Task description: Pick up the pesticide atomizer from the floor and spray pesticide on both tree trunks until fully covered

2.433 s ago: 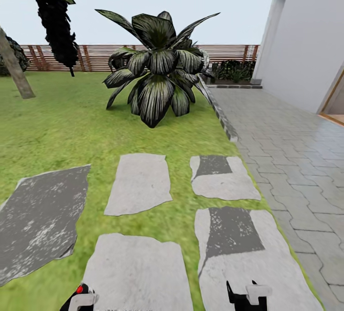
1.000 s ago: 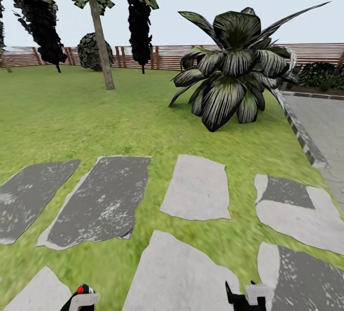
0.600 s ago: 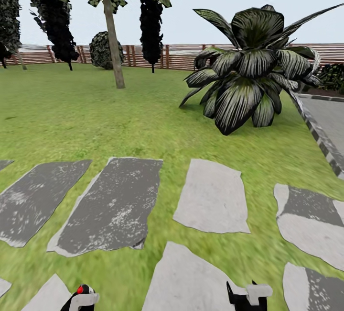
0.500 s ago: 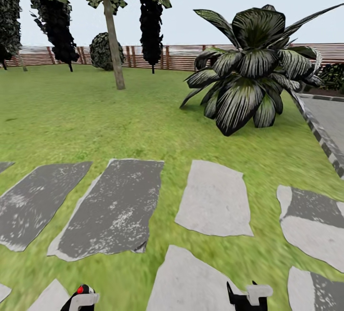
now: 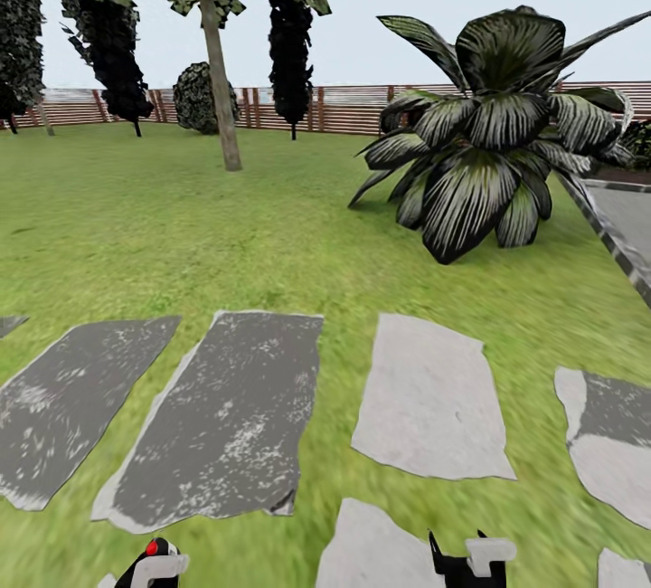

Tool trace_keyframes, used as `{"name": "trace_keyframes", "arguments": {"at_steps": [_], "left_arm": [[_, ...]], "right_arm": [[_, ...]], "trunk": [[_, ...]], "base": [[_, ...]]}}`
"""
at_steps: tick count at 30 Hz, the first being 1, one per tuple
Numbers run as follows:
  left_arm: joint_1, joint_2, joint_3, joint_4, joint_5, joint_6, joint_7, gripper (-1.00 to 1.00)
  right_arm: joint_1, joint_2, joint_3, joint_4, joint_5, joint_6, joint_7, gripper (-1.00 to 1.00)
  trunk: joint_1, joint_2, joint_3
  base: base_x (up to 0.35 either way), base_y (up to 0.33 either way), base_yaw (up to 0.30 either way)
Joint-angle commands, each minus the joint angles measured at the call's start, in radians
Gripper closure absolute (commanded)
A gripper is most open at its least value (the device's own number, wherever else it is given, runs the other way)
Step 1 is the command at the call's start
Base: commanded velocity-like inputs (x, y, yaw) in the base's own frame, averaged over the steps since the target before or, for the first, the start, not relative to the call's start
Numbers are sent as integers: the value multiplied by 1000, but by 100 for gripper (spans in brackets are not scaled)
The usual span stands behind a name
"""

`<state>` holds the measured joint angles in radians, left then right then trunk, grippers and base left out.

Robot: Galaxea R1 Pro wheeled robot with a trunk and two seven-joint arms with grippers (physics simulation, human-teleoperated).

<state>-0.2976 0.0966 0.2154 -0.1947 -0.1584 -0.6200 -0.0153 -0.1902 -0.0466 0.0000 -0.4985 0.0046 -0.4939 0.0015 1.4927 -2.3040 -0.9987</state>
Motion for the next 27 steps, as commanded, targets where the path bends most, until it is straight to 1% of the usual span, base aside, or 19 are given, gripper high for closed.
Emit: {"name": "trace_keyframes", "arguments": {"at_steps": [1, 11, 24, 27], "left_arm": [[0, 0, 0, 0, 0, 0, 0, 100], [0, 0, 0, 0, 0, 0, 0, 100], [0, 0, 1, 0, 0, 0, 0, 100], [0, 0, 1, 0, 0, 0, 0, 100]], "right_arm": [[0, 0, 0, 0, 0, 0, 0, -100], [0, 1, 0, 0, 0, 0, 0, -100], [0, 1, 0, 1, 1, 0, 0, -100], [0, 1, 0, 2, 1, 0, 0, -100]], "trunk": [[0, 0, 0], [0, 0, 0], [0, 0, 0], [0, 0, 0]], "base": [[278, 191, 189], [297, 148, 266], [334, 10, 277], [337, 0, 127]]}}
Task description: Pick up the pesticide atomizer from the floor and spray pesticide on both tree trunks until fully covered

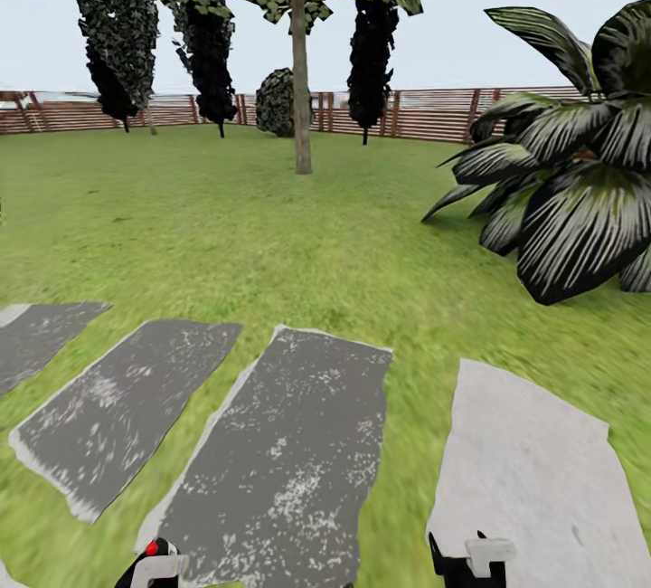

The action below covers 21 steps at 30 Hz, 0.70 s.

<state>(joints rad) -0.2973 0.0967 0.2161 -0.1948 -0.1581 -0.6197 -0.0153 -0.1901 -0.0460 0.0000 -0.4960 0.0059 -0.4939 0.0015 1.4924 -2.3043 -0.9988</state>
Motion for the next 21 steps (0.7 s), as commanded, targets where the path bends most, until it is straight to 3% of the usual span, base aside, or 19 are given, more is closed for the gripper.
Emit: {"name": "trace_keyframes", "arguments": {"at_steps": [1, 21], "left_arm": [[0, 0, 0, 0, 0, 0, 0, 100], [0, 0, 0, 0, 0, 0, 0, 100]], "right_arm": [[0, 0, 0, 0, 0, 0, 0, -100], [0, 0, 0, 1, 0, 0, 0, -100]], "trunk": [[0, 0, 0], [0, 0, 0]], "base": [[337, 0, 42], [337, 0, 3]]}}
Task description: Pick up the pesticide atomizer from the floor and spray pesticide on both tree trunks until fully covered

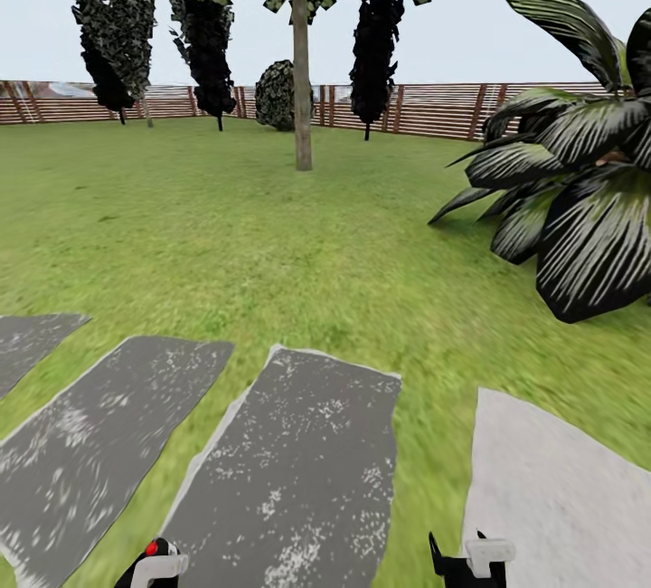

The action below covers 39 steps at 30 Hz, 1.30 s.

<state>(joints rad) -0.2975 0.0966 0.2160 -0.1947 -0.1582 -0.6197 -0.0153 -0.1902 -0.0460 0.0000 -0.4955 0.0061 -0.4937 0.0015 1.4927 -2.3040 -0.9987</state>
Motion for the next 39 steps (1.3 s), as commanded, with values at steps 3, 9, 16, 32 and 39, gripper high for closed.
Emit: {"name": "trace_keyframes", "arguments": {"at_steps": [3, 9, 16, 32, 39], "left_arm": [[0, 0, 0, 0, 0, 0, 0, 100], [0, 0, 0, 0, 0, 0, 0, 100], [0, 0, 0, 0, 0, 0, 0, 100], [0, 0, 0, 0, 0, 1, 0, 100], [0, 0, 0, 0, 0, 2, 0, 100]], "right_arm": [[0, 0, 0, 0, 0, 0, 0, -100], [0, 0, 0, 0, 0, 0, 0, -100], [0, 0, 0, 0, 0, 0, 0, -100], [0, 0, 1, 0, 0, 0, 0, -100], [0, 0, 1, 0, 0, 1, 0, -100]], "trunk": [[0, 0, 0], [0, 0, 0], [0, 0, 0], [0, 0, 0], [0, 0, 0]], "base": [[337, 0, 0], [337, 0, 0], [337, 0, 72], [337, 0, 85], [337, 0, 0]]}}
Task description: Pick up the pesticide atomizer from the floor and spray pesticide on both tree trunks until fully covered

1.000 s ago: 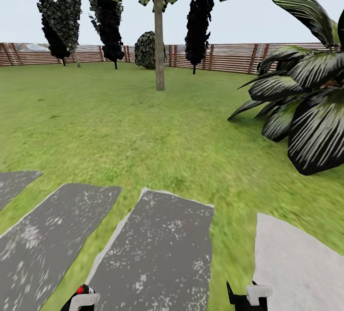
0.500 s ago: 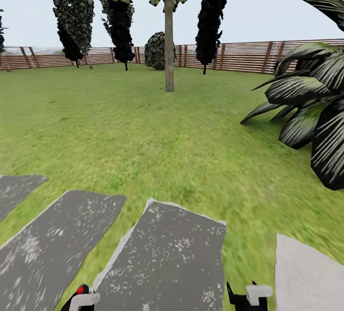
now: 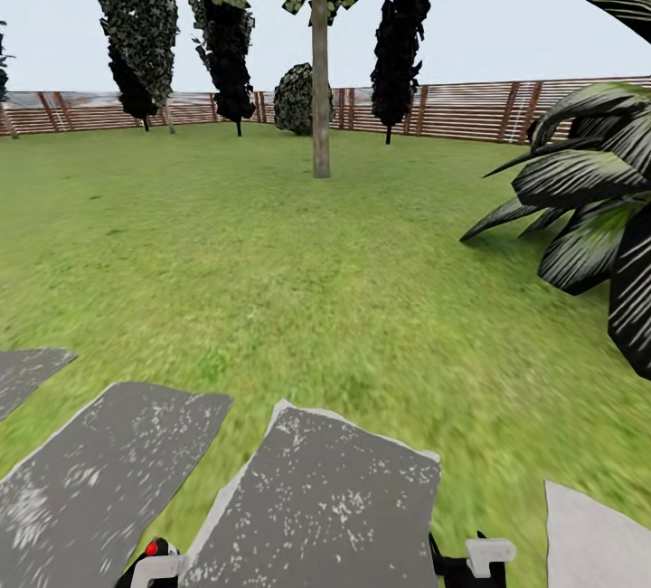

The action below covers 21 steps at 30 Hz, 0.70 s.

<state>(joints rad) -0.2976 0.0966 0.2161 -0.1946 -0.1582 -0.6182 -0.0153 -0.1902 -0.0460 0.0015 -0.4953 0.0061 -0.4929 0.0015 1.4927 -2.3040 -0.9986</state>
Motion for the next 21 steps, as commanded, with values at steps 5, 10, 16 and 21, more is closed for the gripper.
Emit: {"name": "trace_keyframes", "arguments": {"at_steps": [5, 10, 16, 21], "left_arm": [[0, 0, 0, 0, 0, 0, 0, 100], [0, 0, 0, 0, 0, 0, 0, 100], [0, 0, 0, 0, 0, -1, 0, 100], [0, 0, 0, 0, 0, 0, 0, 100]], "right_arm": [[0, 0, 0, 0, 0, -1, 0, -100], [0, 0, 0, 0, 0, 0, 0, -100], [0, 0, 0, 0, 0, -1, 0, -100], [0, 0, -1, 0, 0, 0, 0, -100]], "trunk": [[0, 0, 0], [0, 0, 0], [0, 0, 0], [0, 0, 0]], "base": [[337, 0, 0], [337, 0, 0], [337, 0, 0], [337, 0, 0]]}}
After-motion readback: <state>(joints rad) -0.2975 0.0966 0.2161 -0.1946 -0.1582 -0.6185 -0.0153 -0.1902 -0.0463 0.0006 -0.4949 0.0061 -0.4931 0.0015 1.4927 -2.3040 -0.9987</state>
